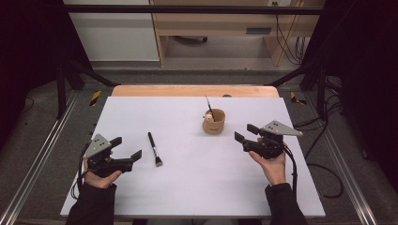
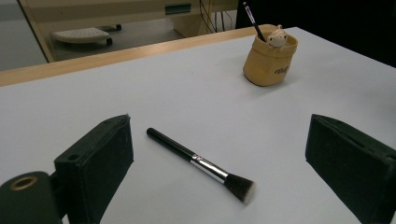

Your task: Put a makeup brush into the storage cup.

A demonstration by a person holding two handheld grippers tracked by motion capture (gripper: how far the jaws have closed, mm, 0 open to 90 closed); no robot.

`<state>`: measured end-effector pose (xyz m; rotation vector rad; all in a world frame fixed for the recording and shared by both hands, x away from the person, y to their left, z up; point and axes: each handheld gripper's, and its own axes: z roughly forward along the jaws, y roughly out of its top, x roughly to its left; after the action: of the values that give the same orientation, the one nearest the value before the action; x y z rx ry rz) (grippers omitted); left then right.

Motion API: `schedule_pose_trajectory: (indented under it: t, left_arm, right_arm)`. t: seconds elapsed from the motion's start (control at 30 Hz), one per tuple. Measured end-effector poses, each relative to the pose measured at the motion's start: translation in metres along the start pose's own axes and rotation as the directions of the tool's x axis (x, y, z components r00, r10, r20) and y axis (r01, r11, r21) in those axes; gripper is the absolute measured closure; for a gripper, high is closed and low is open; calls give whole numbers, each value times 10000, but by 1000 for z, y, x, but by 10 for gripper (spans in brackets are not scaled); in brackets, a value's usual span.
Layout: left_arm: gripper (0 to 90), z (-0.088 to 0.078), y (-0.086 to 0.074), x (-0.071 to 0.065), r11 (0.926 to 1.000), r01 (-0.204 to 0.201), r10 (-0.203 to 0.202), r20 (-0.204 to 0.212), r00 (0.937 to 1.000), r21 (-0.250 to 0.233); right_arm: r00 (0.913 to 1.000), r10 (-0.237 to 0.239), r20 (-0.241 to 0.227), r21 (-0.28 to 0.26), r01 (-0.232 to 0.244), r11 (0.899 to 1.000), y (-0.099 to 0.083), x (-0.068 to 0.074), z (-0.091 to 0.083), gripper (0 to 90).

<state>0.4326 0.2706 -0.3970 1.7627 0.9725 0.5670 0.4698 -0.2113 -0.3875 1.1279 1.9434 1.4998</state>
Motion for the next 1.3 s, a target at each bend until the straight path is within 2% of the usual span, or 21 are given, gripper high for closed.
schedule_pose_trajectory:
  t: [0.2, 0.53, 0.6, 0.63, 0.73, 0.77, 1.1, 1.3]
  left_arm:
    - [68, 0, -1, 0, 10000, -20, 20, 0, 10000, 51]
    - [68, 0, -1, -1, 10000, -37, 37, 5, 10000, 49]
    - [68, 0, -1, -1, 10000, -41, 41, 3, 10000, 40]
    - [68, -1, -1, -1, 10000, -45, 45, 2, 10000, 28]
    - [68, -1, -1, -1, 10000, -27, 27, 4, 10000, 18]
    - [68, -1, -1, -1, 10000, -5, 5, 1, 10000, 0]
    - [68, 0, -3, -1, 10000, 53, -53, 20, 10000, 3]
    - [68, -1, -3, -1, 10000, 39, -39, 12, 10000, -24]
  right_arm:
    - [10000, 1, -58, -165, -2, 9999, -6, -3, -18, 306]
    - [9997, -234, -40, -186, 233, 9996, -19, -3, -34, 189]
    - [9995, -299, -26, -149, 299, 9994, -20, -3, -35, 171]
    - [9992, -390, 54, -12, 390, 9992, -23, -2, -37, 125]
    - [9993, -382, 44, 92, 381, 9992, -25, -2, -39, 105]
    - [9994, -312, 167, 136, 310, 9994, -28, -2, -41, 88]
    - [9993, -3, 372, -27, 4, 10000, -32, -9, -50, 70]
    - [9988, -8, 497, -81, 12, 10000, -33, -13, -52, 71]
